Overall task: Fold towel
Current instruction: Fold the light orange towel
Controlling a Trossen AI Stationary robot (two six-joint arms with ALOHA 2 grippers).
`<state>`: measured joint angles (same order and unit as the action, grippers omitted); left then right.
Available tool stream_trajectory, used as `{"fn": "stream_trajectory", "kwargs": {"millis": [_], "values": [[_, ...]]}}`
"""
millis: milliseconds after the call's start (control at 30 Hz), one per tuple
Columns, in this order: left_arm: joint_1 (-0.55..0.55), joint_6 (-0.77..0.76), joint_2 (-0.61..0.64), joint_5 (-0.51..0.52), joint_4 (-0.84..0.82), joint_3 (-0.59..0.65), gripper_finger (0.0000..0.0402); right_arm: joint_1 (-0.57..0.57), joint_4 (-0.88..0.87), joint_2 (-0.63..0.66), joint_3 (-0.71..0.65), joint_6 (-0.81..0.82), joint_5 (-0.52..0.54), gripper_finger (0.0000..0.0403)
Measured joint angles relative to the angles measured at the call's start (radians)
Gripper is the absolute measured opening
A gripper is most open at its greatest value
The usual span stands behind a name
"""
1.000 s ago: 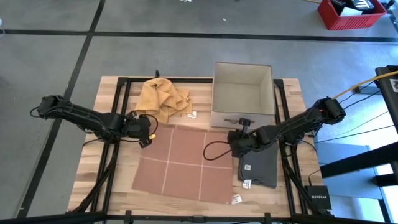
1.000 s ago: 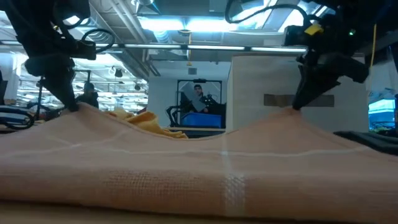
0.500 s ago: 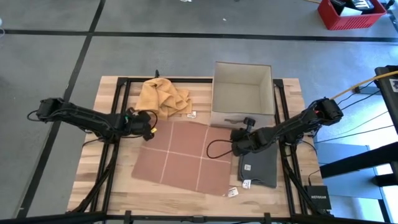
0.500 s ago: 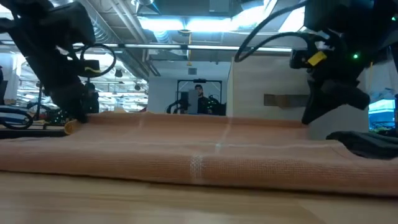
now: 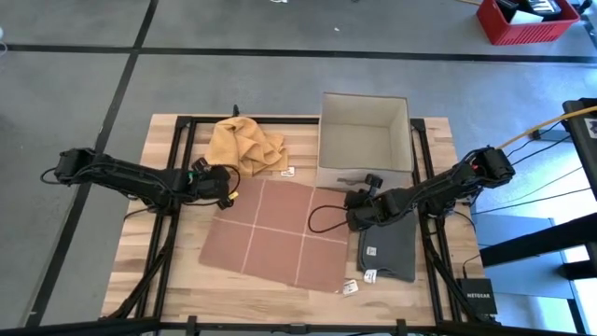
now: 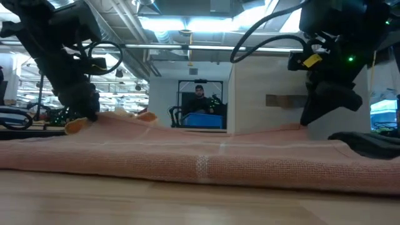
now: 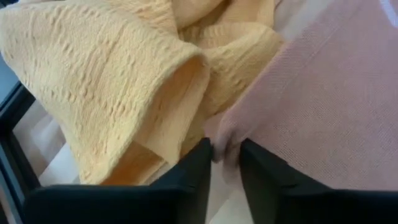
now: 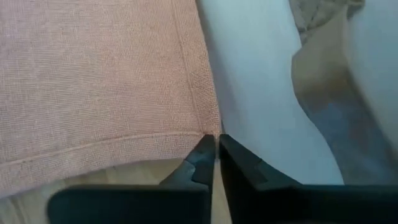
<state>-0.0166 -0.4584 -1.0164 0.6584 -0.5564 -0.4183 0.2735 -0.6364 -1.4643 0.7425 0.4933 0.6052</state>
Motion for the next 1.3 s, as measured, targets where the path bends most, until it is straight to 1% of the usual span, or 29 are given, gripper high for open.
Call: {"fn": "stream_trajectory", "kwargs": {"millis": [100, 200, 267, 333, 400, 467, 533, 600, 667, 733, 800, 900, 1033, 1133, 1233, 1300], "values": [[0.000, -0.024, 0.000, -0.004, -0.012, -0.009, 0.0118, 0.000, -0.009, 0.000, 0.003, 0.000, -0.022, 0.0077], [0.000, -0.055, 0.000, -0.043, -0.047, -0.049, 0.0148, 0.001, -0.065, 0.002, 0.044, 0.000, -0.056, 0.0119], [0.000, -0.113, 0.000, -0.125, -0.088, -0.103, 0.0161, 0.001, -0.103, 0.002, 0.079, 0.000, -0.106, 0.0142], [-0.011, -0.176, 0.001, -0.206, -0.100, -0.162, 0.0166, 0.002, -0.081, 0.003, 0.111, 0.000, -0.194, 0.0160], [-0.050, -0.194, 0.003, -0.289, -0.099, -0.170, 0.0167, 0.019, 0.022, 0.003, 0.121, 0.000, -0.286, 0.0172], [-0.100, -0.205, -0.005, -0.389, -0.091, -0.149, 0.0165, 0.048, 0.209, 0.000, 0.100, -0.004, -0.363, 0.0180], [-0.165, -0.265, -0.014, -0.476, -0.080, -0.115, 0.0162, 0.084, 0.410, -0.019, 0.068, -0.023, -0.389, 0.0183], [-0.243, -0.351, -0.033, -0.521, -0.067, -0.068, 0.0158, 0.121, 0.549, -0.058, 0.043, -0.026, -0.388, 0.0183], [-0.321, -0.434, -0.054, -0.548, -0.037, -0.023, 0.0155, 0.150, 0.619, -0.110, 0.033, -0.026, -0.379, 0.0183], [-0.388, -0.497, -0.077, -0.565, 0.010, 0.010, 0.0155, 0.172, 0.645, -0.166, 0.032, -0.016, -0.374, 0.0183], [-0.442, -0.563, -0.096, -0.559, 0.045, 0.026, 0.0155, 0.185, 0.641, -0.217, 0.033, 0.003, -0.382, 0.0184], [-0.513, -0.667, -0.119, -0.553, 0.088, 0.032, 0.0155, 0.205, 0.615, -0.259, 0.033, 0.018, -0.425, 0.0184], [-0.602, -0.791, -0.123, -0.567, 0.190, 0.036, 0.0155, 0.214, 0.573, -0.252, 0.037, 0.031, -0.442, 0.0184], [-0.668, -0.863, -0.125, -0.577, 0.242, 0.037, 0.0155, 0.217, 0.557, -0.234, 0.037, 0.034, -0.484, 0.0184], [-0.717, -0.877, -0.122, -0.577, 0.223, 0.019, 0.0155, 0.217, 0.538, -0.214, 0.039, 0.033, -0.517, 0.0184], [-0.729, -0.869, -0.107, -0.577, 0.182, -0.014, 0.0155, 0.217, 0.455, -0.197, 0.069, 0.050, -0.529, 0.0184]]}}
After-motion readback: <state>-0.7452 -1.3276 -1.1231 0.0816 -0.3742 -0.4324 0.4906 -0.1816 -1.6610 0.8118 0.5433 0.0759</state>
